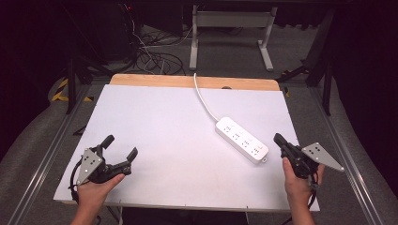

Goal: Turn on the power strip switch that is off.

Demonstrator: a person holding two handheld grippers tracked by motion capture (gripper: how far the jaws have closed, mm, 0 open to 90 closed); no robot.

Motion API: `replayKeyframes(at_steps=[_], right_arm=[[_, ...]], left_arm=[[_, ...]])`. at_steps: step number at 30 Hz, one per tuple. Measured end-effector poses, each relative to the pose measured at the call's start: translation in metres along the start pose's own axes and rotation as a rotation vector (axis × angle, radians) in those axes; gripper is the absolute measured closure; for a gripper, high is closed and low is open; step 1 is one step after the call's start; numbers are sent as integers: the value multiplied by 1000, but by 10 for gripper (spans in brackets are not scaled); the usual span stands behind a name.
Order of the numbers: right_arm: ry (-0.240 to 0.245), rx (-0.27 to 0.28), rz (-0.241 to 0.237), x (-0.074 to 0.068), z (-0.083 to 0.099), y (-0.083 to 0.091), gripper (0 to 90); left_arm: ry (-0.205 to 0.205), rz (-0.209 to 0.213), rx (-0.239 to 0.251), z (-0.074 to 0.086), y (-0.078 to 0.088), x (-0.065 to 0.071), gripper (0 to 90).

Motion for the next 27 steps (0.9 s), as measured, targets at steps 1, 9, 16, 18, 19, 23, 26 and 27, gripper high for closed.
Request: replayKeyframes(at_steps=[1, 9, 16, 18, 19, 23, 26, 27], right_arm=[[7, -2, -2, 0, 0, -1, 900], [29, 5, 5, -4, 2, -3, 809], [35, 13, 26, -4, 1, -3, 695], [42, 20, 38, -4, 1, -4, 617], [41, 19, 45, -4, 1, -4, 599], [30, 35, 55, -3, 1, -6, 519], [21, 56, 87, 0, 0, -8, 329], [21, 56, 87, 0, 0, -8, 329]], left_arm=[[1, -1, 0, 0, 0, 0, 60], [0, 0, -1, 0, 0, 1, 61], [0, 2, -1, 0, 0, 1, 61], [1, 3, -2, 0, 0, 1, 61], [1, 2, -3, 1, 0, 1, 61], [0, 5, -4, 1, 0, 2, 61], [0, 5, -4, 1, 0, 2, 60], [0, 4, -4, 1, 0, 2, 60]])
Point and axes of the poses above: each handheld gripper's, and its own axes: y roughly backward along the jaws, z roughly out of its underside, x roughly to its right, the point moved 6 cm from there along -y, roughly forward along the jaws, and after that the axes turned 3 degrees about x, right-handed, at the moved point
